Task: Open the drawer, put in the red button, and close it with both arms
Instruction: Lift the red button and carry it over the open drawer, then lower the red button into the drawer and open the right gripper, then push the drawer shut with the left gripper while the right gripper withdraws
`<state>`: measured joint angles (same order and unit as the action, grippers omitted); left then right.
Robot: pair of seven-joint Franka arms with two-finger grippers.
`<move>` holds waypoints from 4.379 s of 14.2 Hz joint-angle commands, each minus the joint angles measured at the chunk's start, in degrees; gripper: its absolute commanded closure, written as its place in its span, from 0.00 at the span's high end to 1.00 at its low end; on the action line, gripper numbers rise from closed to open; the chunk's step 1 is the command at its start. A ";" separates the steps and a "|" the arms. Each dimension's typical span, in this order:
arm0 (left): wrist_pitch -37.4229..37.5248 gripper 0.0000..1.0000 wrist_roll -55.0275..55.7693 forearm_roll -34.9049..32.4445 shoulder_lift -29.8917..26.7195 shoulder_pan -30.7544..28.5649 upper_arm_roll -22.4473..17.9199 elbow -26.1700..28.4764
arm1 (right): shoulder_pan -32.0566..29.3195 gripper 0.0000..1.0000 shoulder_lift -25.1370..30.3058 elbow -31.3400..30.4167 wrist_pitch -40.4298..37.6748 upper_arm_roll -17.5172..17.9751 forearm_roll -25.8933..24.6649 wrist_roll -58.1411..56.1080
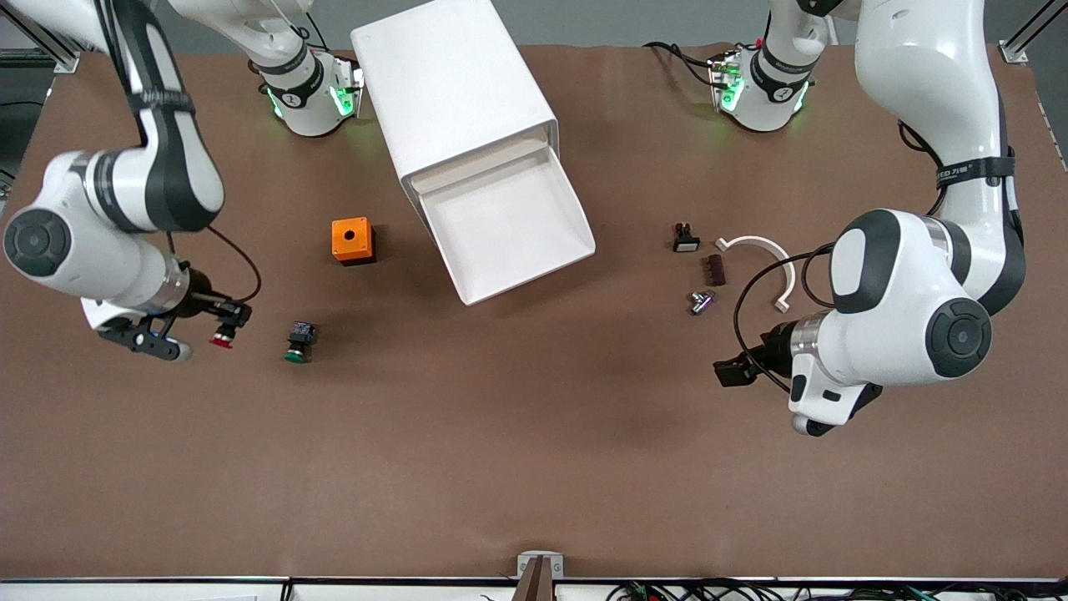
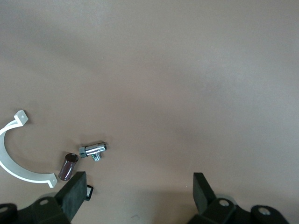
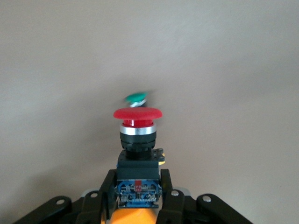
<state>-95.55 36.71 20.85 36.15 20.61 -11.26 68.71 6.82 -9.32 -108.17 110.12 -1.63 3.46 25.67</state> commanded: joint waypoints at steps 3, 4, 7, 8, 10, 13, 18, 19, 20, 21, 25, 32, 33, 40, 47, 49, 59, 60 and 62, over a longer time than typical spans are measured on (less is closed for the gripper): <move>-4.11 1.00 -0.41 -0.02 -1.08 0.66 0.18 1.77 | 9.33 0.00 6.41 1.91 -6.67 -0.39 4.44 15.79; -4.46 1.00 -0.41 0.07 -1.08 0.75 0.36 2.21 | 11.18 0.00 7.20 1.91 -6.85 -0.39 4.62 18.86; -6.56 1.00 1.07 0.07 -0.99 2.50 0.54 3.35 | 18.29 0.00 8.61 2.00 -6.85 -0.39 4.62 28.88; -7.27 1.00 2.47 0.07 -1.26 3.20 0.54 4.05 | 21.01 0.00 8.61 2.08 -6.50 -0.39 4.62 32.31; -7.45 1.00 3.98 0.07 -1.17 3.82 0.54 4.15 | 25.59 0.00 8.44 2.00 -4.14 -0.48 4.53 38.47; -8.76 1.00 6.08 -0.02 -1.08 5.66 0.54 5.28 | 31.30 0.00 7.83 1.56 -0.36 -0.48 4.45 45.85; -11.92 1.00 8.28 -0.02 -1.69 7.77 0.54 8.35 | 38.52 0.00 3.97 1.21 4.83 -0.48 4.10 49.83; -13.15 1.00 8.81 -0.02 -2.13 8.39 0.54 9.41 | 40.01 0.00 2.74 0.68 7.36 -0.48 4.01 51.22; -14.04 1.00 9.25 -0.02 -2.57 9.00 0.54 10.38 | 41.16 0.00 1.25 0.50 9.30 -0.57 3.83 53.24; -15.00 1.00 10.13 -0.02 -2.92 9.53 0.54 11.26 | 42.47 0.00 -0.51 0.59 10.89 -0.57 3.66 54.91; -18.78 1.00 12.06 -0.02 -4.68 13.13 0.54 15.65 | 44.24 0.00 -3.95 1.11 12.49 -0.57 3.48 57.20; -21.34 1.00 15.58 -0.46 -5.56 19.20 0.36 18.74 | 47.06 0.00 -7.64 1.21 15.39 -0.66 2.69 59.06; -21.43 1.00 15.85 -0.55 -5.65 19.99 0.36 19.17 | 47.06 0.00 -7.65 1.21 15.39 -0.66 2.69 59.32; -29.43 1.00 17.07 -1.51 -8.46 24.38 0.19 26.65 | 46.36 0.30 -8.88 2.43 15.21 -0.74 2.77 63.10; -29.43 1.00 20.59 -4.33 -7.59 27.20 0.19 26.47 | 44.69 1.00 -8.79 14.19 1.37 -1.01 -2.14 50.14; -29.43 1.00 20.77 -5.29 -7.15 27.73 0.27 26.38 | 42.23 1.00 -8.70 17.98 -3.57 -1.01 -2.15 41.53; -29.34 1.00 22.88 -7.93 -5.48 32.83 0.45 25.95 | 21.42 1.00 -0.09 19.13 -14.40 -1.09 -4.43 -3.30; -29.34 1.00 22.88 -7.93 -5.30 33.44 0.54 25.95 | 18.35 1.00 0.26 19.13 -15.10 -1.09 -4.00 -7.60; -29.34 1.00 24.19 -7.67 -5.13 34.49 0.54 25.95 | 12.71 1.00 0.70 20.45 -18.17 -1.18 -3.82 -15.52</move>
<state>-124.32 58.55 14.11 30.61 53.47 -10.55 94.59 24.48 -9.39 -88.61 94.55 -4.04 -0.43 16.42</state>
